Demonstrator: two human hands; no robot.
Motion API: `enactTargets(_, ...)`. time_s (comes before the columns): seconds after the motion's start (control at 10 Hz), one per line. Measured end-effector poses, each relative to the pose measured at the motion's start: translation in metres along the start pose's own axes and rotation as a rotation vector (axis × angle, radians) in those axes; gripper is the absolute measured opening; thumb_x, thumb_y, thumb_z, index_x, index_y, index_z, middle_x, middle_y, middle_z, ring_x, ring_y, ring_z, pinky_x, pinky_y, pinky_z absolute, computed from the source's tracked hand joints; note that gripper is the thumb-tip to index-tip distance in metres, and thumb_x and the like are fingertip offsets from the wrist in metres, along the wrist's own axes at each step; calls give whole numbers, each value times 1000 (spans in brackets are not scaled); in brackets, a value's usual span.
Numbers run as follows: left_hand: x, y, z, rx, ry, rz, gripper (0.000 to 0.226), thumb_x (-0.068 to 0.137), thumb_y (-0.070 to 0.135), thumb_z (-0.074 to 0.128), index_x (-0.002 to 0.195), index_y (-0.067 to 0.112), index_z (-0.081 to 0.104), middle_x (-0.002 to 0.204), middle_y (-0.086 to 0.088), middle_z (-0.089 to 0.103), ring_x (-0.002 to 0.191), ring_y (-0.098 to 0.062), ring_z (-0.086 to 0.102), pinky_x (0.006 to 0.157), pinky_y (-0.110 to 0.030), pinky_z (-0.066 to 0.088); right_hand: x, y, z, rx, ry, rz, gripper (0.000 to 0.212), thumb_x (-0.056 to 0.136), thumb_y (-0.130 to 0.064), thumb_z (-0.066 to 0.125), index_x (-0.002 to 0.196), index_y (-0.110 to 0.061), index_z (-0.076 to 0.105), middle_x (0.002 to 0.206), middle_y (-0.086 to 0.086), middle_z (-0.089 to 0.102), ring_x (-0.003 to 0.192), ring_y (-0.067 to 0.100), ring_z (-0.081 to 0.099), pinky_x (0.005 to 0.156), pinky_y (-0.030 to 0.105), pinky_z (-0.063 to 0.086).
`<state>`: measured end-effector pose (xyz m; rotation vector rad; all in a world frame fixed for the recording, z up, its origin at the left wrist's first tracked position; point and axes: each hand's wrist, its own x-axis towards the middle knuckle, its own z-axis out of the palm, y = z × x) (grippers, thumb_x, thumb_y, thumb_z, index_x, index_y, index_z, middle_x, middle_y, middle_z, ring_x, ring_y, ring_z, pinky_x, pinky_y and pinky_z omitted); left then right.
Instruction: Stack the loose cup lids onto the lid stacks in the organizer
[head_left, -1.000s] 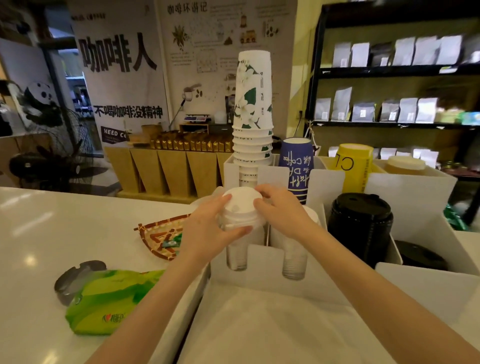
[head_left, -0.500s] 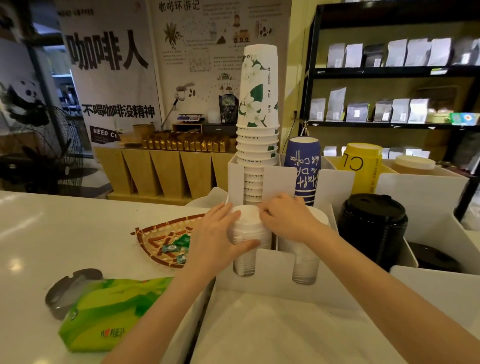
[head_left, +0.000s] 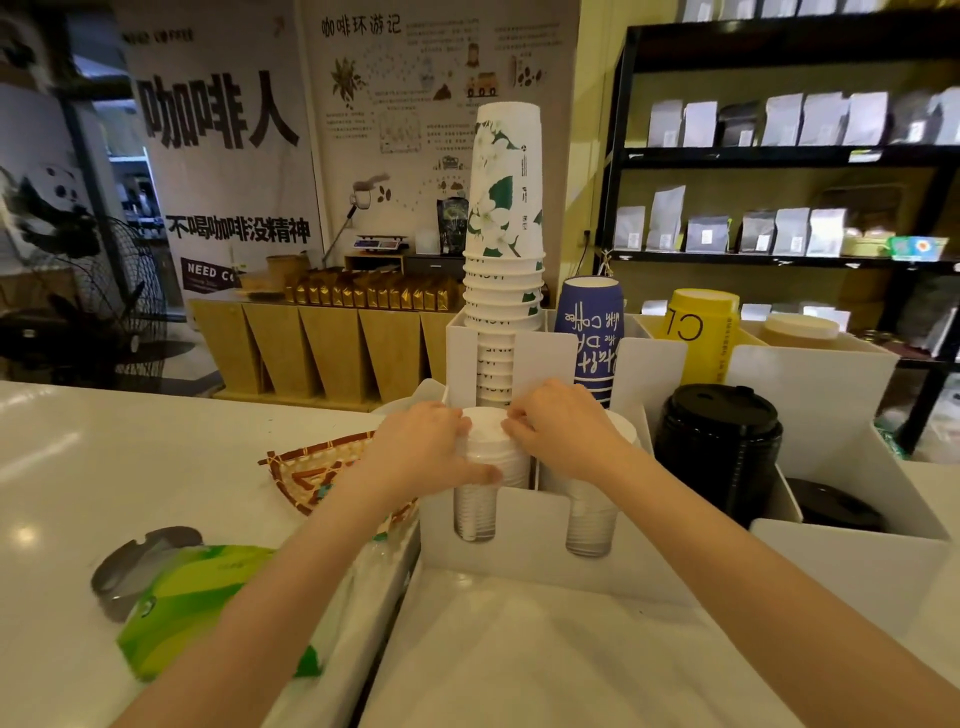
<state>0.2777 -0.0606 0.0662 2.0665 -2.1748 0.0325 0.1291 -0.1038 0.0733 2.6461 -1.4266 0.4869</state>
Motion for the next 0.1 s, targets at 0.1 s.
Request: enactTargets(0.1,14,9,-22,-94,-160,-56,64,82,60,39,115,8,56,112,-8,59,103,-23,55,82,-33,42,-10,5,-21,271,44,13,28,87,-25,50,109,-14,63,116,6,64,107,22,56,95,39,45)
